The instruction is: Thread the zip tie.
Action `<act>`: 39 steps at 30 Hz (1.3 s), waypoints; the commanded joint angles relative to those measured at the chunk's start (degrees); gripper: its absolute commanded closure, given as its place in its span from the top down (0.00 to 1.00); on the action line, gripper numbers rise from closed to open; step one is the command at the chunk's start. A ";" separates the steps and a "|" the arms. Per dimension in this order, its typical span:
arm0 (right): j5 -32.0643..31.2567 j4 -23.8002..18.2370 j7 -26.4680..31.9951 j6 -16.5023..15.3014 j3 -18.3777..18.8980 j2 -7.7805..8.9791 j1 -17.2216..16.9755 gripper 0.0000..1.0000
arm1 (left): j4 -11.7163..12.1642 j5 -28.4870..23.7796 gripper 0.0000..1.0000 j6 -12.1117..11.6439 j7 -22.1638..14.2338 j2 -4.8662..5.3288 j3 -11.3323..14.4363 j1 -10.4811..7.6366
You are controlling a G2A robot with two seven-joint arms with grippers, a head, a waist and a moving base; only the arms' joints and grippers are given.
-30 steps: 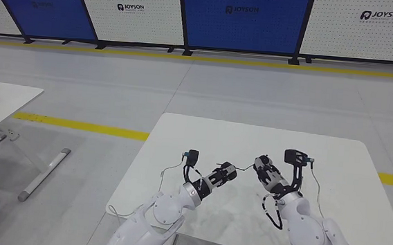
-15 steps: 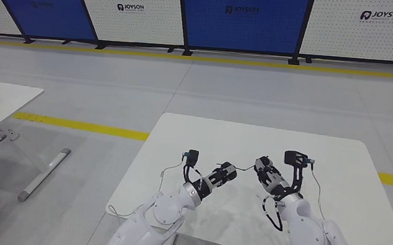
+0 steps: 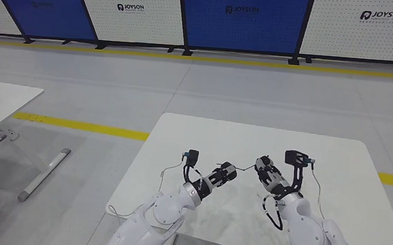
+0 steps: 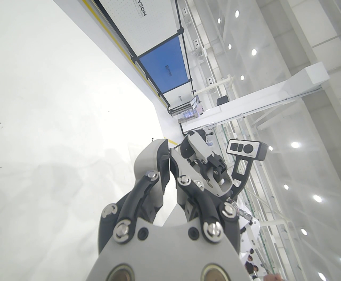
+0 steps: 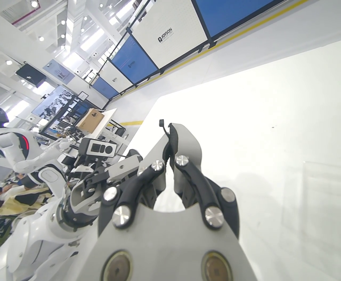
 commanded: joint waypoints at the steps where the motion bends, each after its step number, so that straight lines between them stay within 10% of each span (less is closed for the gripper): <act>1: -0.12 -0.21 -0.05 -0.19 0.19 0.03 -0.20 0.00 | 0.00 0.00 0.00 0.00 0.00 0.00 0.00 0.00; 39: -0.06 0.10 0.06 -2.45 0.87 -0.07 -0.41 0.00 | 0.00 0.00 0.00 0.00 0.00 0.00 0.00 0.00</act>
